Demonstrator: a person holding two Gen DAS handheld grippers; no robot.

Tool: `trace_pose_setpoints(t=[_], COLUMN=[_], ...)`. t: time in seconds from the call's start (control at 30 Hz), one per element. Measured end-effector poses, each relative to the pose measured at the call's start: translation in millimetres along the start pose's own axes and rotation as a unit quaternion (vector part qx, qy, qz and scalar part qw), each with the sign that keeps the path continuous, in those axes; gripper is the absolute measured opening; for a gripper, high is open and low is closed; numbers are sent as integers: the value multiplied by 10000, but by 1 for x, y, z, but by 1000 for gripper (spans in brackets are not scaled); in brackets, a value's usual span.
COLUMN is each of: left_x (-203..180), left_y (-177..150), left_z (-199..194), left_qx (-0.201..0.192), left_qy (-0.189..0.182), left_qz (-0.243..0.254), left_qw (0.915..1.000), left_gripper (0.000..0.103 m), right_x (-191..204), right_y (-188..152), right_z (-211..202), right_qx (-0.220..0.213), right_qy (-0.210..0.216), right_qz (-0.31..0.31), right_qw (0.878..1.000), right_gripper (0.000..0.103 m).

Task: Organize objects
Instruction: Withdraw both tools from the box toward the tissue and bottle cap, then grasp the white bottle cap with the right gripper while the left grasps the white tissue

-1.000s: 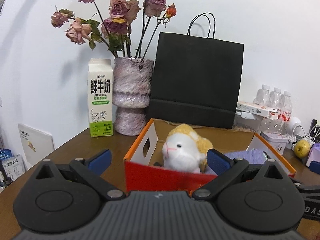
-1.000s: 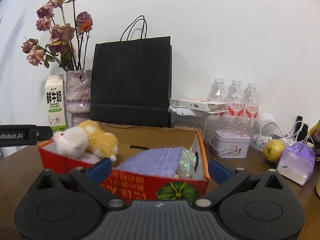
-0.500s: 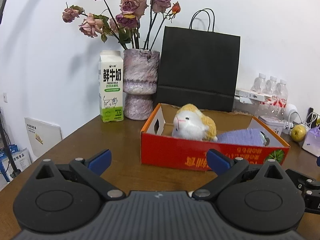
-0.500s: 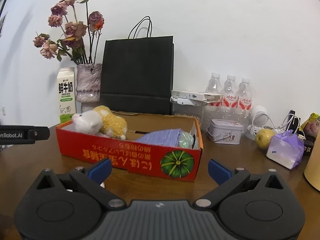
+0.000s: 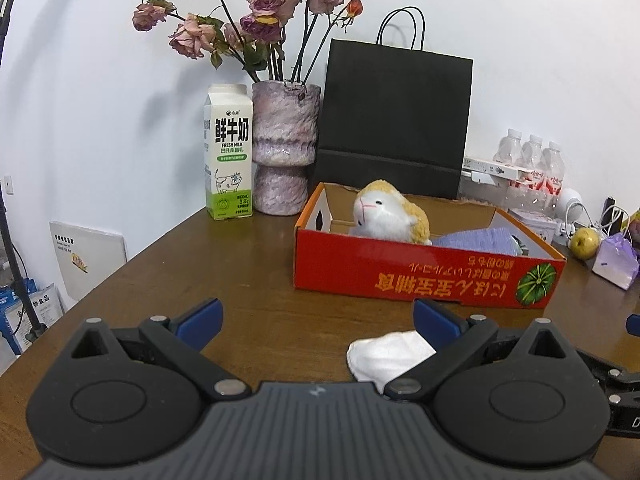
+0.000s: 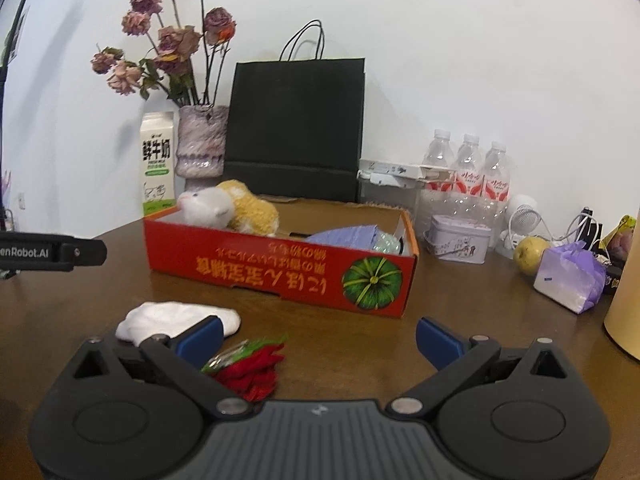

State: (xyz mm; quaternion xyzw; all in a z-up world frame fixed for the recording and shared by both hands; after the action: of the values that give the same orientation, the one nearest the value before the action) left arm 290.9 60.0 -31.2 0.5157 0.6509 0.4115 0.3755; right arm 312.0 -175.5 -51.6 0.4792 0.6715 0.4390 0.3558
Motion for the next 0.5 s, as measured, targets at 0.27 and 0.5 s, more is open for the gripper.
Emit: trace_pose_setpoints(t=[0.27,0.5], left_x=[9,20], left_y=[-11,-14], left_z=[-13,-19], left_qx=[156,213], left_qy=[-100,-84], left_qz=[77,8], left_qw=[9998,9997], left_gripper=[103,103], right_x=[14,25], right_y=[-16,-23], right_z=[-13,-20], right_qx=[278,487], right_qy=[209,361], right_qz=[-34,-112], right_qw=[9994,9981], right_gripper=[103,103])
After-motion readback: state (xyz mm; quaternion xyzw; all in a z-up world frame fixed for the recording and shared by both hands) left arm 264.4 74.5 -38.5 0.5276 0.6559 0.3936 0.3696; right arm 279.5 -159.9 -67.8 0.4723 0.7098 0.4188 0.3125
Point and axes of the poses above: each gripper's, at about its wrist camera, not at the fingertips, and z roughly the way its jaws point, x to its left, y to its top, the point moved 8 cm from there along z, roughly the way its jaws point
